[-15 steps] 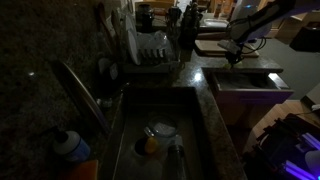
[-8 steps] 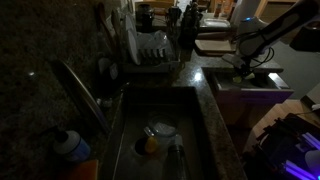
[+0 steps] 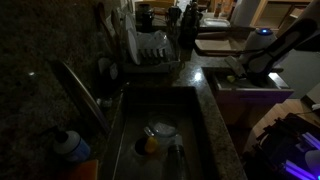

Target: Put the sponge in the open drawer

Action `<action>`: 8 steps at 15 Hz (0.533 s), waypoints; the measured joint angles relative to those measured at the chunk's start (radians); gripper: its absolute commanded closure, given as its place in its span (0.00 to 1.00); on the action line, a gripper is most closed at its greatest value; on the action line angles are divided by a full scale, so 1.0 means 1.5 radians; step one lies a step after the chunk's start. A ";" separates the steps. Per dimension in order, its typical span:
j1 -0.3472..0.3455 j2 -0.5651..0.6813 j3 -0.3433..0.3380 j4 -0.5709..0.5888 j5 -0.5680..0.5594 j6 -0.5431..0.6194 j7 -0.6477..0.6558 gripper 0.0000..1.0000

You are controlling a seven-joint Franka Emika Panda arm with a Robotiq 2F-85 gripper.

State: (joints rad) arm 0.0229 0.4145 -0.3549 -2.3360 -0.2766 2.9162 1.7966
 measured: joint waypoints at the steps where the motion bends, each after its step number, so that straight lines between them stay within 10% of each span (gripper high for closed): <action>1: -0.027 0.014 0.016 -0.007 0.002 0.052 -0.007 0.51; 6: -0.253 0.108 0.213 -0.063 0.053 0.308 -0.150 0.16; 8: -0.348 0.133 0.285 -0.068 -0.040 0.356 -0.155 0.02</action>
State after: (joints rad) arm -0.4993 0.6134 0.0730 -2.4378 -0.3359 3.4509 1.5645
